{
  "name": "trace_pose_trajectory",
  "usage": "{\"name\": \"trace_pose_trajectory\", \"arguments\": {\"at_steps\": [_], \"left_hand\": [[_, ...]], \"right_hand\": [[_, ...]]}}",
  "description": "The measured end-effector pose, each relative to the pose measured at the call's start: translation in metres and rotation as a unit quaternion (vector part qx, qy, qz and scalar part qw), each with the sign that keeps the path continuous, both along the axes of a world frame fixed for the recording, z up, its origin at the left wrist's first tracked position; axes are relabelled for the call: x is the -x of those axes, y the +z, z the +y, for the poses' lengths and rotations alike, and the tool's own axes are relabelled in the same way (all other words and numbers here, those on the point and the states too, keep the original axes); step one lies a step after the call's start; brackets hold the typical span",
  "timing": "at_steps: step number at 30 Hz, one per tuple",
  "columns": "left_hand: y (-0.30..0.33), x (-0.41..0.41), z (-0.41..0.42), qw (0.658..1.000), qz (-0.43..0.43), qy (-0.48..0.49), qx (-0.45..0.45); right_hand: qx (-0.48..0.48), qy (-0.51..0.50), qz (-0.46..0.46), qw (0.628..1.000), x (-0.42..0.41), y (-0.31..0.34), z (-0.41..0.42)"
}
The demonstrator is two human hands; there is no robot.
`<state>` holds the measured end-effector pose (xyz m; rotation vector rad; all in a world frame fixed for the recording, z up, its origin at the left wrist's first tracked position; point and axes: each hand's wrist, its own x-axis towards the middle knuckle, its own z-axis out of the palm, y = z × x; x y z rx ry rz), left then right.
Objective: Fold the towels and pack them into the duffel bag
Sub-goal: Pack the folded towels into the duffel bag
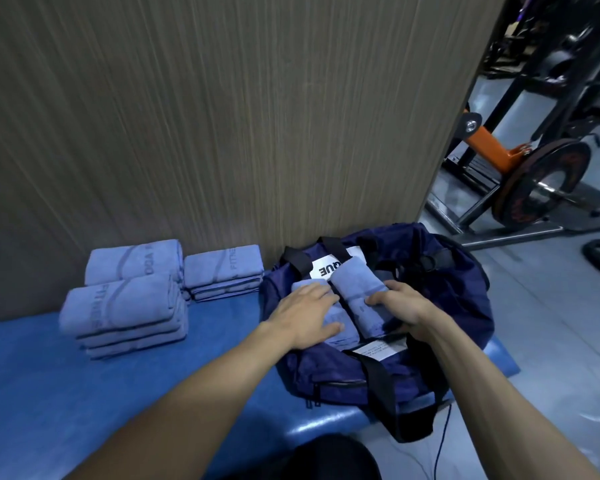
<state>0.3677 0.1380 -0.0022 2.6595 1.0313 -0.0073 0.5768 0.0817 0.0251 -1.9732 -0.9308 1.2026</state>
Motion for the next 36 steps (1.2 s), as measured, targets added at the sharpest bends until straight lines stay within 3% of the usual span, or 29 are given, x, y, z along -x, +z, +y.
{"name": "trace_pose_trajectory", "arguments": {"at_steps": [6, 19, 25, 29, 33, 36], "left_hand": [[0.006, 0.013, -0.001, 0.999, -0.032, 0.023, 0.03], [0.01, 0.013, -0.003, 1.0, -0.011, -0.002, -0.011], [0.029, -0.012, 0.011, 0.991, 0.133, -0.034, -0.006], [0.034, -0.017, 0.011, 0.99, 0.14, -0.033, -0.006], [0.046, -0.027, 0.027, 0.993, 0.082, 0.024, 0.083], [0.044, -0.041, 0.048, 0.991, 0.076, 0.073, 0.085]], "right_hand": [[0.062, -0.002, 0.009, 0.998, 0.011, -0.011, 0.002], [0.037, 0.037, -0.143, 0.988, 0.038, -0.014, 0.006], [0.033, 0.134, -0.27, 0.953, 0.04, -0.022, 0.0], [0.021, 0.192, -0.367, 0.91, 0.041, -0.029, -0.014], [0.016, 0.196, -0.369, 0.908, 0.044, -0.032, -0.02], [0.023, 0.202, -0.387, 0.899, 0.046, -0.032, -0.02]]}}
